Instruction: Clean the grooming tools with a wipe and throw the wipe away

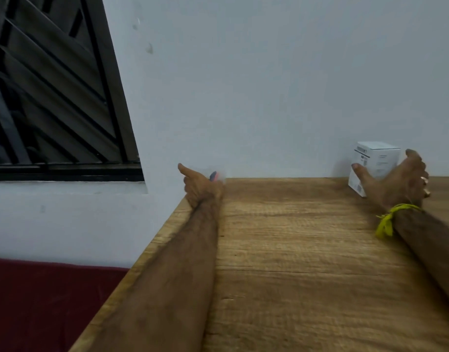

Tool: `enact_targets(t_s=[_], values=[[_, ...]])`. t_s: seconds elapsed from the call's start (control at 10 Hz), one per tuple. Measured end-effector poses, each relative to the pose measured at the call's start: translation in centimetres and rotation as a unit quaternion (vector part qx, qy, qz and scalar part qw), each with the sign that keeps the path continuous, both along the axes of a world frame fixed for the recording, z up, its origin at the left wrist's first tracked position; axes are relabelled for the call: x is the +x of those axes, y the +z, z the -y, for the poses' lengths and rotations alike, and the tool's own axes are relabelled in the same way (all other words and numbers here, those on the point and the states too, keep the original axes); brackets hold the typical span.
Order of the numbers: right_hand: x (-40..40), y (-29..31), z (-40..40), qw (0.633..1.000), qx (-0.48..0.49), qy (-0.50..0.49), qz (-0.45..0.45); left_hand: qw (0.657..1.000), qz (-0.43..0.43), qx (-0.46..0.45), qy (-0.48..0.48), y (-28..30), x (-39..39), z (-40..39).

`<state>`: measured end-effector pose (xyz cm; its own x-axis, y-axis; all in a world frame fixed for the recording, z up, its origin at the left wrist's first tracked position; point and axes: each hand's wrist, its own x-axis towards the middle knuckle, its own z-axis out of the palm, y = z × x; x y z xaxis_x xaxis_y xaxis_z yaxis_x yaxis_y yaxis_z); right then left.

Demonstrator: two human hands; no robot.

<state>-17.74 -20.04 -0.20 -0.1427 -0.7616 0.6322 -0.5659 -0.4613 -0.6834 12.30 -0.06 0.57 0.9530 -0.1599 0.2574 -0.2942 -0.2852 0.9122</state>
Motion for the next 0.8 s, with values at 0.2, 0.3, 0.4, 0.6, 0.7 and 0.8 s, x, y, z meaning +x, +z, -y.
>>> enact_targets(t_s=[0.2, 0.3, 0.4, 0.6, 0.7, 0.8], values=[[0.4, -0.5, 0.6, 1.0, -0.019, 0.006, -0.008, 0.995, 0.075, 0.068, -0.006, -0.6, -1.0, 0.3], [0.4, -0.3, 0.6, 1.0, -0.007, 0.002, 0.003, 0.992, 0.086, 0.092, -0.008, -0.3, -1.2, 0.4], [0.9, -0.2, 0.6, 1.0, 0.005, 0.005, 0.008, 0.993, 0.082, 0.083, -0.002, -0.1, -0.6, 0.0], [-0.1, -0.1, 0.1, 1.0, -0.001, -0.004, 0.018, 0.99, 0.101, 0.098, 0.006, 0.0, -2.1, -0.6], [0.1, 0.8, -2.2, 0.997, -0.066, -0.026, -0.005, 0.964, 0.222, 0.138, 0.049, -0.2, -4.3, -2.4], [0.2, 1.3, -3.9, 0.988, -0.14, -0.003, -0.062, 0.941, 0.315, 0.121, -0.007, -0.5, -6.3, -3.3]])
